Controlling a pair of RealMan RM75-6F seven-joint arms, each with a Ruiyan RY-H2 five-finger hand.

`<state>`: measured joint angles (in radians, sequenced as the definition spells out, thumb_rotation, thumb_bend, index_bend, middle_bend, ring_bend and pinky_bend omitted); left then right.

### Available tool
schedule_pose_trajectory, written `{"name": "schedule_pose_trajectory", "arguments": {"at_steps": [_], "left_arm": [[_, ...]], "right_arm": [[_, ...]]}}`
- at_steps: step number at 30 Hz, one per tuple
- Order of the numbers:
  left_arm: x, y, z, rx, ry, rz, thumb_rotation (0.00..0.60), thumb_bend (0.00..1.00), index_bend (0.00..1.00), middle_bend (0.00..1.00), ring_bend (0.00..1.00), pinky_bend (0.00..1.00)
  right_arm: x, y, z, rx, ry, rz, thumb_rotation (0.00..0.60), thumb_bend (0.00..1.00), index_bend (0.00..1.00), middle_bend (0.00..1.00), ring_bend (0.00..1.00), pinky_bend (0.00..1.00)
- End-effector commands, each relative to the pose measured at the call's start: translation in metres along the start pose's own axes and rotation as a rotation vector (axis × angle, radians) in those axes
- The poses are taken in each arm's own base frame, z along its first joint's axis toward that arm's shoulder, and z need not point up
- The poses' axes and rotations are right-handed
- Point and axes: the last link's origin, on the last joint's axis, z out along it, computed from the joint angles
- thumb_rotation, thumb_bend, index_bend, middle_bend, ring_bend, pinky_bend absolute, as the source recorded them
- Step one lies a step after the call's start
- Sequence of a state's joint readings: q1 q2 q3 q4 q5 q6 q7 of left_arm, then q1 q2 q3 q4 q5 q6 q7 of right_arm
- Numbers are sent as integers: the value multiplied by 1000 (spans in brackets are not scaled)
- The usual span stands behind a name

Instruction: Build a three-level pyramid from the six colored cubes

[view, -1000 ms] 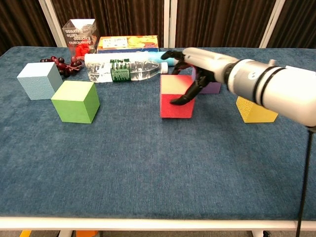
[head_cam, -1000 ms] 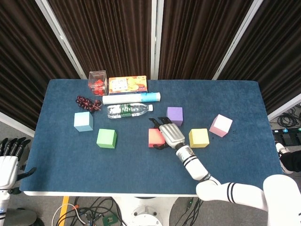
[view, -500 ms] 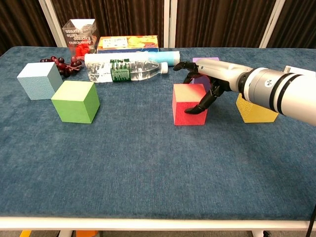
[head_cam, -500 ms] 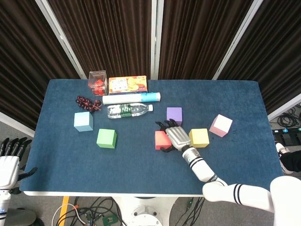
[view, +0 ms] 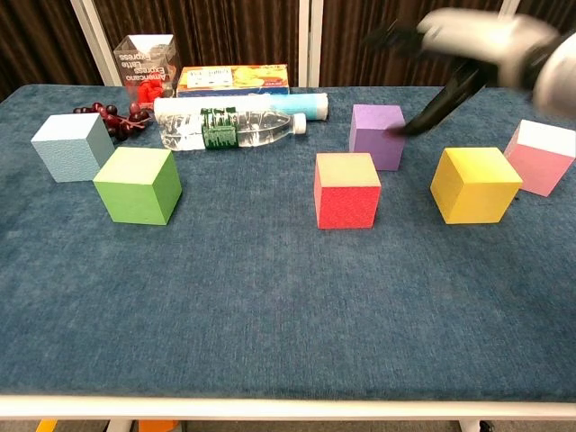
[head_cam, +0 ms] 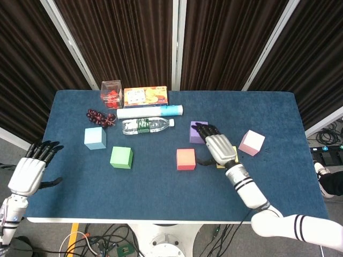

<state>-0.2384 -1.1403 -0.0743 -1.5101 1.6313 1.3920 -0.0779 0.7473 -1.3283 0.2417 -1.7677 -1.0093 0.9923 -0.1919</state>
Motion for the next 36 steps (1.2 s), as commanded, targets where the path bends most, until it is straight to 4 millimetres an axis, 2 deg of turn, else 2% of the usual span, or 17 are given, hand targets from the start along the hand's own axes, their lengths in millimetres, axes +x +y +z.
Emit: {"name": "schedule_pose_trajectory", "arguments": {"at_steps": [1, 4, 9, 13, 18, 25, 36], "left_arm": [[2, 24, 35, -146, -56, -23, 600, 0, 174, 132, 81, 18], [-6, 41, 56, -220, -119, -41, 600, 0, 174, 146, 81, 18], [-16, 68, 92, -309, -184, 12, 600, 0, 174, 156, 81, 18], [-25, 83, 116, -327, -238, 21, 600, 0, 174, 153, 81, 18], [-40, 89, 138, -304, -311, 28, 600, 0, 173, 143, 81, 18], [-60, 93, 153, -276, -373, 52, 600, 0, 173, 143, 81, 18], [-77, 95, 153, -224, -417, 4, 600, 0, 174, 193, 81, 18]], "right_arm": [[42, 13, -22, -26, 116, 10, 600, 116, 0, 1, 0, 0], [60, 26, -35, -56, 162, 0, 600, 116, 0, 7, 0, 0], [76, 44, -53, -97, 203, 9, 600, 116, 0, 11, 0, 0], [79, 53, -61, -113, 207, 17, 600, 116, 0, 13, 0, 0], [78, 60, -64, -123, 197, 25, 600, 116, 0, 17, 0, 0], [72, 67, -65, -134, 180, 31, 600, 117, 0, 19, 0, 0], [65, 72, -63, -143, 164, 38, 600, 118, 0, 22, 0, 0]]}}
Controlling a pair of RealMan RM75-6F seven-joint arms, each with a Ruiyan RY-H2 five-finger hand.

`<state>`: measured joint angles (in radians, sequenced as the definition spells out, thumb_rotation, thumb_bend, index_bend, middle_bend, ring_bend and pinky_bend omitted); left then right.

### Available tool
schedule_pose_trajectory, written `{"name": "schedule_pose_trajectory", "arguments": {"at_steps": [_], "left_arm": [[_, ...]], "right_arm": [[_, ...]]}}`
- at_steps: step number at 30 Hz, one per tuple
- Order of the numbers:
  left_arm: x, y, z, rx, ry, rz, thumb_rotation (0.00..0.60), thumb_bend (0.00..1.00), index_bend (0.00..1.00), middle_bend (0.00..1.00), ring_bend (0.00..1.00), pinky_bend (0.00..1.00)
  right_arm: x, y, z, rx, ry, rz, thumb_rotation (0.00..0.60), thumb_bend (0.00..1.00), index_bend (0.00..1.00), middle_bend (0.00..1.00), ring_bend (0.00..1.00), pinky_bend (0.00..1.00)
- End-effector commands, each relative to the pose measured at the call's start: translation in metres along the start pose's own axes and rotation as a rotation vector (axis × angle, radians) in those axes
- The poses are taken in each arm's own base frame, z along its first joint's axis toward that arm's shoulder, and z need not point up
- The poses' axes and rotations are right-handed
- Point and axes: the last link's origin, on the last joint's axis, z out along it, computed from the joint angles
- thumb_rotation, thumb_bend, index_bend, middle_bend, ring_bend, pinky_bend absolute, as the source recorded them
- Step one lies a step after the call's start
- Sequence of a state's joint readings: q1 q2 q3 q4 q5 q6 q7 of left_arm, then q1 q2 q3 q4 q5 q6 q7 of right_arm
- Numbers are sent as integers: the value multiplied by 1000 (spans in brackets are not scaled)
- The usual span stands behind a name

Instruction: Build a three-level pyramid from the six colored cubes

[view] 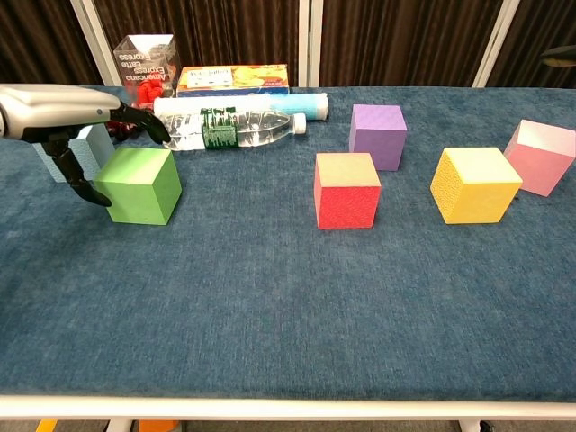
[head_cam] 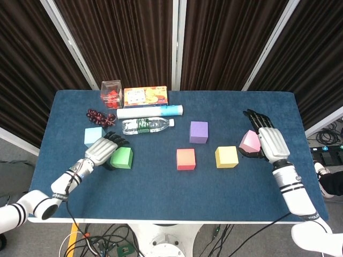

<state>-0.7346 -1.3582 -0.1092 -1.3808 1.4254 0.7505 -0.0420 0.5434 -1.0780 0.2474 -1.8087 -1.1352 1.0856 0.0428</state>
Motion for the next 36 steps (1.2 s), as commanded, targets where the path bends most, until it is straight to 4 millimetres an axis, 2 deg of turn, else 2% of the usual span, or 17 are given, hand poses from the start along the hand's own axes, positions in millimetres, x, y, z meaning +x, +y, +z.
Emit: {"name": "schedule_pose_trajectory", "arguments": {"at_steps": [1, 4, 8, 13, 17, 23, 30, 36], "left_arm": [[-3, 0, 3, 12, -1, -24, 600, 1, 176, 201, 82, 18], [-7, -1, 7, 30, 7, -52, 600, 34, 198, 247, 109, 24], [-10, -3, 9, 45, 31, -56, 600, 98, 267, 391, 218, 70], [-4, 6, 12, 27, 71, -87, 600, 130, 316, 493, 292, 76], [7, 18, 21, 6, 99, -113, 600, 136, 320, 522, 312, 76], [21, 52, 37, -62, 102, -168, 600, 135, 318, 518, 316, 76], [19, 91, 59, -112, 67, -133, 600, 134, 312, 511, 316, 76], [18, 114, 76, -109, 59, -95, 600, 135, 311, 511, 316, 77]], "right_arm": [[-1, 1, 1, -2, -3, 2, 600, 118, 0, 22, 0, 0], [-2, 3, 1, -5, -5, 7, 600, 117, 0, 24, 0, 0], [-3, 5, 0, -11, -4, 6, 600, 117, 0, 25, 0, 0], [-1, 8, -1, -13, 2, 11, 600, 118, 0, 28, 0, 0], [0, 9, -3, -14, 8, 12, 600, 117, 0, 28, 0, 0], [4, 10, -4, -16, 18, 9, 600, 118, 0, 29, 0, 0], [6, 16, -6, -36, 20, 7, 600, 117, 0, 29, 0, 0], [9, 20, -8, -44, 26, 7, 600, 118, 0, 29, 0, 0]]}}
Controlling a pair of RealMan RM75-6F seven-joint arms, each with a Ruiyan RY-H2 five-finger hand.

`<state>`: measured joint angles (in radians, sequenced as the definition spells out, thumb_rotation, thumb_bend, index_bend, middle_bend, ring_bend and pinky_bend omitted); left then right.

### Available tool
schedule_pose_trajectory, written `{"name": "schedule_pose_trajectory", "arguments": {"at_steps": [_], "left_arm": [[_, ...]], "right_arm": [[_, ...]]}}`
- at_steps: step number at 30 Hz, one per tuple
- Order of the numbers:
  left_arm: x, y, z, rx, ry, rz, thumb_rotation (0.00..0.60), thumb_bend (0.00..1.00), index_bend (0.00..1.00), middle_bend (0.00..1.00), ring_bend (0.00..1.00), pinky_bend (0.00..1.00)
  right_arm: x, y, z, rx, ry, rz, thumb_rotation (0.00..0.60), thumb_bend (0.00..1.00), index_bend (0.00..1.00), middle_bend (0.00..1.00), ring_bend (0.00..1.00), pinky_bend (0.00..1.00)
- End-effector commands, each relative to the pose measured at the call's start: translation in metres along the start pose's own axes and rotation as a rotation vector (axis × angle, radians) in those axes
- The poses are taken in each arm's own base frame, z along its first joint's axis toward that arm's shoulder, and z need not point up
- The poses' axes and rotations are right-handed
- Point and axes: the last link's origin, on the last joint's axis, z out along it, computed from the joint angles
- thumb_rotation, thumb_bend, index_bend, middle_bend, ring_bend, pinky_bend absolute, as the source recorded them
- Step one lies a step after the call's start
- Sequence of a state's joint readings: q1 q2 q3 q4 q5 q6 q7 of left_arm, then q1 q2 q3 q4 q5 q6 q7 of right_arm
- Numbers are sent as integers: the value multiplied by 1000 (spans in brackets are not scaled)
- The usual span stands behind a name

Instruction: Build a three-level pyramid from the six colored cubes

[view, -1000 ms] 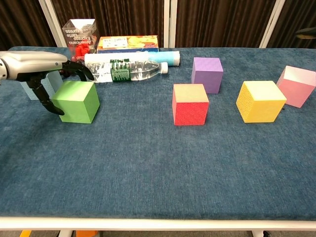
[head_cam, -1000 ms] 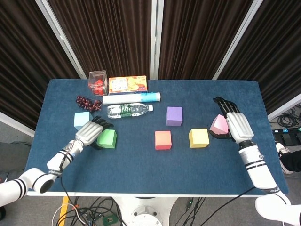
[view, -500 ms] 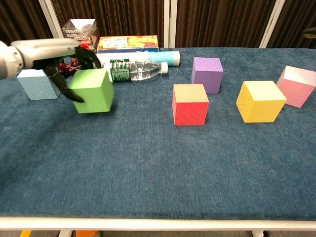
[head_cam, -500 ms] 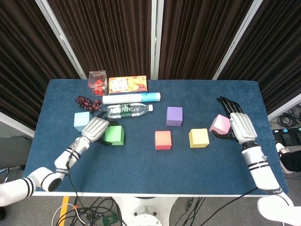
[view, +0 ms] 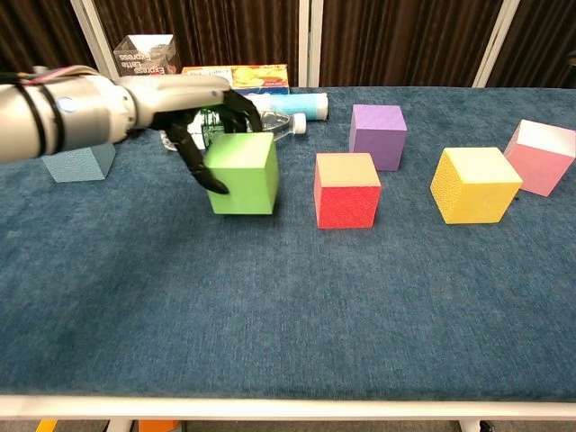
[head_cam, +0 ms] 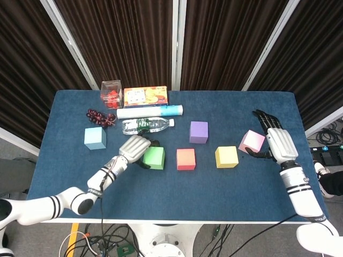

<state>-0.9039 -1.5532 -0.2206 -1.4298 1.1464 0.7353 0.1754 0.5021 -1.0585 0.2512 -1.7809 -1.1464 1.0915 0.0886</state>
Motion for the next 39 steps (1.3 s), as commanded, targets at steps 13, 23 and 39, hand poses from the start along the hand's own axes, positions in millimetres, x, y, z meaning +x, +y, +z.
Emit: {"name": "schedule_pose_trajectory", "arguments": {"at_steps": [13, 23, 39], "left_arm": [[-4, 44, 28, 30, 8, 68, 600, 135, 308, 507, 316, 77], [-6, 55, 32, 50, 5, 83, 600, 134, 306, 506, 316, 77], [-11, 60, 40, 59, 1, 101, 600, 135, 304, 506, 316, 77]], "right_arm": [[6, 4, -4, -8, 20, 6, 600, 118, 0, 30, 0, 0], [8, 6, -5, -12, 25, 9, 600, 118, 0, 30, 0, 0], [10, 10, -7, -23, 28, 10, 600, 117, 0, 30, 0, 0]]}}
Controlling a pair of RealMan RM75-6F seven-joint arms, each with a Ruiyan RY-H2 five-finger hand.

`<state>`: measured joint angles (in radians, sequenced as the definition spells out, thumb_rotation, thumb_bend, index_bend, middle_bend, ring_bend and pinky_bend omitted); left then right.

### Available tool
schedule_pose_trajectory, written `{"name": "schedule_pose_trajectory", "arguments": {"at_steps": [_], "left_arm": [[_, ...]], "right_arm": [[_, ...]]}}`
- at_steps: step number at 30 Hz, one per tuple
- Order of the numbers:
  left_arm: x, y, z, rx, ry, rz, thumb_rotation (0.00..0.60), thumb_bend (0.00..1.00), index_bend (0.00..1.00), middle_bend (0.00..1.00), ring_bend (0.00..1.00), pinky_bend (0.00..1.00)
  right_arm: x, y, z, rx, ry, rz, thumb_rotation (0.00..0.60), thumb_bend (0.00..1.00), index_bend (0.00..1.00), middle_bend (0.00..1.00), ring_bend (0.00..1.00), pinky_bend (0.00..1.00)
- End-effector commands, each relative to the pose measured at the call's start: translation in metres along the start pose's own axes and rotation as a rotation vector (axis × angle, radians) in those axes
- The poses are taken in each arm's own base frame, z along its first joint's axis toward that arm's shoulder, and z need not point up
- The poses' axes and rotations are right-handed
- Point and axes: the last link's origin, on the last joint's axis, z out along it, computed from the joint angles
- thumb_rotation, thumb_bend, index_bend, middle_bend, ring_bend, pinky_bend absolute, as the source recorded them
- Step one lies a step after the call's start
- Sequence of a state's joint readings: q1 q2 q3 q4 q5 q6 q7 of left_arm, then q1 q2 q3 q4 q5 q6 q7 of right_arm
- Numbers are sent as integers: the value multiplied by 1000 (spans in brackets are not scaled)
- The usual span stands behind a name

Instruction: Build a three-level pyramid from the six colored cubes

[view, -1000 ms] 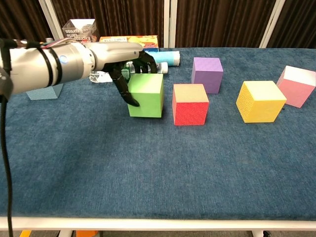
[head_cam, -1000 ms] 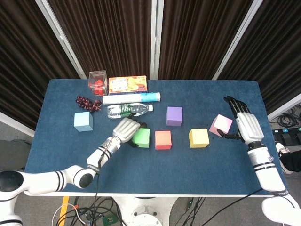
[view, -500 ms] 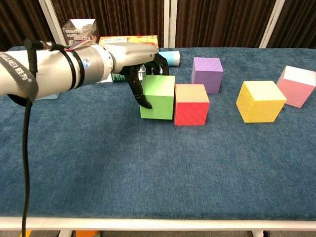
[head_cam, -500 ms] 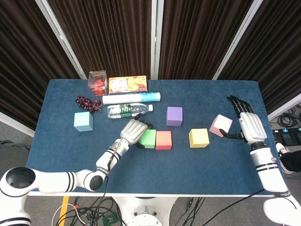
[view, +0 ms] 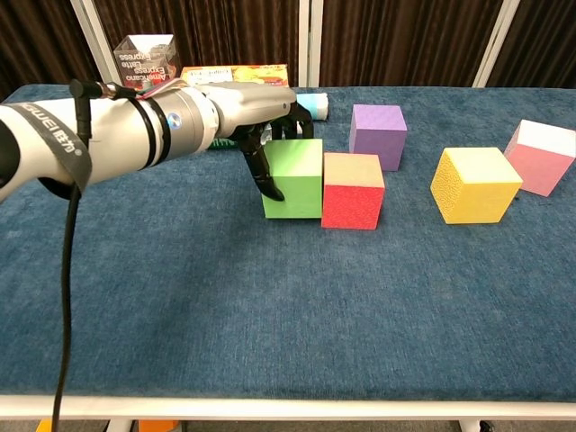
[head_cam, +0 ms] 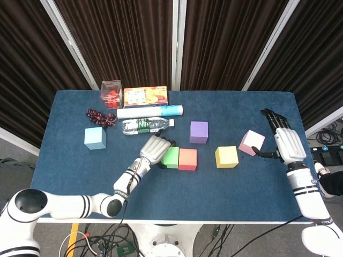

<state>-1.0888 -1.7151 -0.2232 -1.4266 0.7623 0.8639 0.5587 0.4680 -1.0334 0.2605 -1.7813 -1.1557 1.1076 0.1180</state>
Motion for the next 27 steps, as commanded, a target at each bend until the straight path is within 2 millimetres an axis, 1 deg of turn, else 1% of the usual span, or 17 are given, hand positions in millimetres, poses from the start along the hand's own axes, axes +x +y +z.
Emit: {"name": "schedule_pose_trajectory", "arguments": {"at_steps": [1, 6, 12, 27], "left_arm": [[-1, 0, 1, -2, -4, 7, 600, 135, 304, 506, 316, 77], [-1, -4, 2, 6, -10, 8, 600, 135, 303, 506, 316, 77], [2, -5, 2, 8, -2, 9, 600, 135, 303, 506, 316, 77], [-4, -1, 4, 8, -24, 12, 600, 134, 301, 506, 316, 77]], "right_arm": [[0, 0, 0, 0, 0, 2, 600, 118, 0, 30, 0, 0], [-1, 1, 0, -3, -3, 0, 600, 118, 0, 30, 0, 0], [-1, 1, 0, -2, 0, 1, 600, 118, 0, 30, 0, 0], [-2, 2, 0, -6, -5, 1, 600, 118, 0, 30, 0, 0]]}}
